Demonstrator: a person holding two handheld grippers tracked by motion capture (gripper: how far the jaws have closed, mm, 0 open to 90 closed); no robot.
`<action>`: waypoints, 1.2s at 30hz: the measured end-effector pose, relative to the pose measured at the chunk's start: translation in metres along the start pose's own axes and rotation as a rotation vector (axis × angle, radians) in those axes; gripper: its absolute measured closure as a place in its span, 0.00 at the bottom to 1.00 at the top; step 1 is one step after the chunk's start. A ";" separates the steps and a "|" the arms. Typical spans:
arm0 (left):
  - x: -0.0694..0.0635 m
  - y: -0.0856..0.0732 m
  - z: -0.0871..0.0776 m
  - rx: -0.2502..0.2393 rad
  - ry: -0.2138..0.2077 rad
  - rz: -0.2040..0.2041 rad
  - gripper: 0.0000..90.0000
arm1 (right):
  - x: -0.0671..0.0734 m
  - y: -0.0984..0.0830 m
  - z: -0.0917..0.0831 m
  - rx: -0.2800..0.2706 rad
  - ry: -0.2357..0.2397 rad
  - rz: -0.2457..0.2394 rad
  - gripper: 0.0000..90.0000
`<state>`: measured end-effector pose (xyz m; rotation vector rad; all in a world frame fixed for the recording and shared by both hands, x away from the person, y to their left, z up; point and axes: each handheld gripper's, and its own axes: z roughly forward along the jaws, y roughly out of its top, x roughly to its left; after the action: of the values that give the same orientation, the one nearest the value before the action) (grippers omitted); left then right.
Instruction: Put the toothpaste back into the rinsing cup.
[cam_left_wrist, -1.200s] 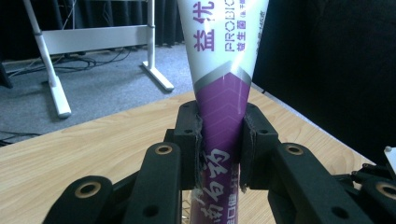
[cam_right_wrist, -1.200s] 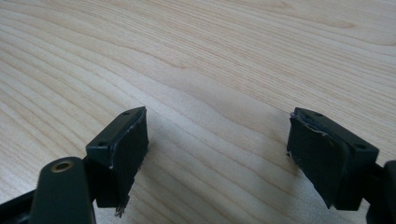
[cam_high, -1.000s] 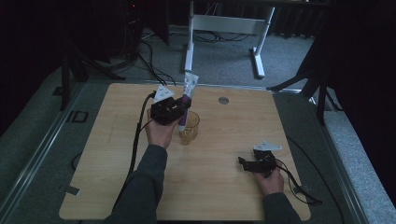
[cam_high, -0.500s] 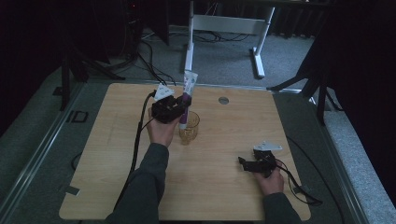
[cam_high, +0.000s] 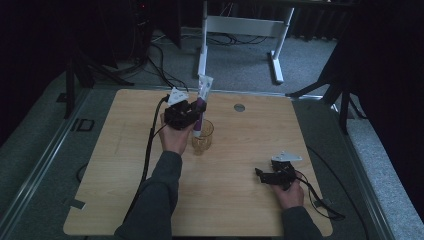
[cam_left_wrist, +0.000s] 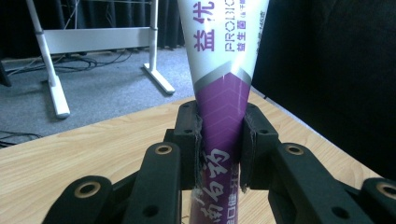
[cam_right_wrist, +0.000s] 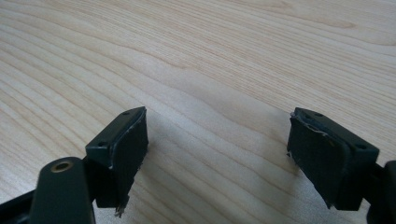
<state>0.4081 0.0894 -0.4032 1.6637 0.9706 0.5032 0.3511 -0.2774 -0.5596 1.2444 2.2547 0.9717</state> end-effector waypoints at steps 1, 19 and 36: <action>0.000 0.000 0.000 -0.001 -0.002 0.002 0.80 | 0.000 0.000 0.000 0.000 0.000 0.000 0.23; 0.004 -0.002 0.010 -0.007 -0.016 -0.033 0.80 | 0.000 0.000 0.000 0.001 0.000 0.001 0.23; 0.009 -0.006 0.020 0.000 -0.007 -0.067 0.80 | 0.000 0.000 0.000 0.001 0.001 0.002 0.23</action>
<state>0.4265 0.0851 -0.4165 1.6266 1.0177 0.4525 0.3510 -0.2774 -0.5595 1.2466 2.2559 0.9718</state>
